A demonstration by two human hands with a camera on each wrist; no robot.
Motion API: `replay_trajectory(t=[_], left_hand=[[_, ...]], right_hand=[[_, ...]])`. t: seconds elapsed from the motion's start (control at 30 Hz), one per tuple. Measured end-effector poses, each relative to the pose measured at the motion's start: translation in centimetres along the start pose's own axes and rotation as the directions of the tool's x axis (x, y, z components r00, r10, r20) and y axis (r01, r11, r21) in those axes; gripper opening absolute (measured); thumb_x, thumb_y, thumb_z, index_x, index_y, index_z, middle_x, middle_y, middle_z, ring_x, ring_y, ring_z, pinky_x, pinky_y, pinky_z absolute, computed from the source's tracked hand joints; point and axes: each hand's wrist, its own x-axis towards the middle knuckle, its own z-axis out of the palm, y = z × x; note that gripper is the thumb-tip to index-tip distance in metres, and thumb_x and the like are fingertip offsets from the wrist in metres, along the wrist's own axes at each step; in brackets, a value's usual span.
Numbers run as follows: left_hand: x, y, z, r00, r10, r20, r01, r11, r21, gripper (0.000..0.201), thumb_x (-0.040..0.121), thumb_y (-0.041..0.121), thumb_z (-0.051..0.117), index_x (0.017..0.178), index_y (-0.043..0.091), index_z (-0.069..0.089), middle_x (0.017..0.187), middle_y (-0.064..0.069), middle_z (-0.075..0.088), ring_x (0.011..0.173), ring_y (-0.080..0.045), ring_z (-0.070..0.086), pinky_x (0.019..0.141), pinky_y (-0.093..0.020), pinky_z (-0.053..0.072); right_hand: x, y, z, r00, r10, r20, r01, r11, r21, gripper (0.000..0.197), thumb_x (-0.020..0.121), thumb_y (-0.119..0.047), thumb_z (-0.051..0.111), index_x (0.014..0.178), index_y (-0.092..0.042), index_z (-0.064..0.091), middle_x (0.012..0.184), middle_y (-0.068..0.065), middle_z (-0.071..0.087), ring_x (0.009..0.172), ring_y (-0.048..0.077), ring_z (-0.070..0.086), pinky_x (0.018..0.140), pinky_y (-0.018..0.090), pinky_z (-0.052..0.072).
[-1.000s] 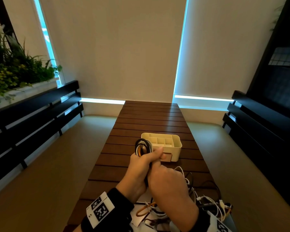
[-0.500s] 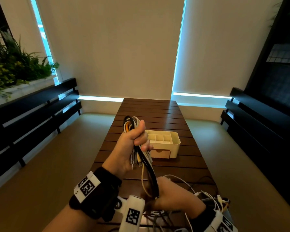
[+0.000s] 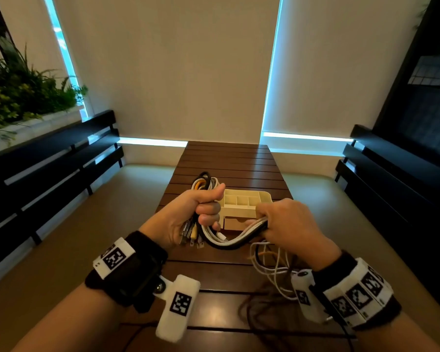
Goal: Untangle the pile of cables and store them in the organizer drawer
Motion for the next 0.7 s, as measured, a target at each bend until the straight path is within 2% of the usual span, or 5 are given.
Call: replay_trajectory(t=[0.13,0.27,0.4,0.57,0.7], left_hand=[[-0.3,1.1,-0.5,0.997,0.079,0.008,-0.079,0.997,0.014,0.024,0.075,0.026,0.066,0.071,0.014,0.044,0.036,0.007,0.037,0.029,-0.006,0.040,0.044,-0.023,0.049],[-0.1,1.8,-0.1,0.939,0.312,-0.146,-0.300,0.949,0.098,0.030,0.082,0.030,0.060,0.066,0.017,0.037,0.035,0.009,0.031,0.030,-0.005,0.034,0.046,-0.021,0.046],[0.2,1.8,-0.4,0.919,0.340,-0.198,-0.335,0.940,0.059,0.032,0.081,0.030,0.062,0.062,0.018,0.039,0.036,0.009,0.029,0.030,-0.005,0.033,0.045,-0.020,0.045],[0.3,1.3,-1.6,0.994,0.043,0.105,-0.039,0.998,-0.042,0.037,0.065,0.021,0.085,0.071,0.012,0.050,0.036,0.007,0.038,0.030,-0.007,0.041,0.045,-0.025,0.051],[0.6,-0.1,-1.2,0.999,-0.029,0.027,0.025,0.991,0.135,0.030,0.085,0.023,0.062,0.055,0.018,0.058,0.037,0.009,0.035,0.030,-0.004,0.038,0.045,-0.021,0.048]], right_hand=[[-0.8,0.3,-0.7,0.893,-0.267,0.363,0.159,0.940,0.301,0.025,0.084,-0.038,0.063,0.089,-0.014,0.065,0.071,-0.010,0.056,0.061,0.000,0.049,0.057,0.010,0.039],[-2.2,-1.2,-0.2,0.746,-0.439,0.501,-0.008,0.746,0.666,0.032,0.082,-0.043,0.062,0.093,-0.013,0.062,0.077,-0.003,0.058,0.062,0.003,0.052,0.062,0.014,0.044],[-2.3,-1.4,-0.3,0.839,-0.305,0.450,-0.030,0.801,0.598,0.028,0.086,-0.051,0.051,0.085,-0.024,0.057,0.072,-0.003,0.055,0.060,0.008,0.051,0.058,0.016,0.043],[-1.2,-0.8,-2.4,0.984,-0.104,0.142,0.099,0.994,0.040,0.025,0.087,-0.051,0.052,0.071,-0.033,0.045,0.062,-0.013,0.044,0.061,0.003,0.047,0.059,0.017,0.039],[-0.1,-1.4,-2.6,0.995,-0.102,0.011,0.103,0.991,-0.088,0.032,0.084,-0.049,0.057,0.071,-0.028,0.036,0.056,-0.013,0.030,0.051,0.004,0.029,0.049,0.017,0.018]])
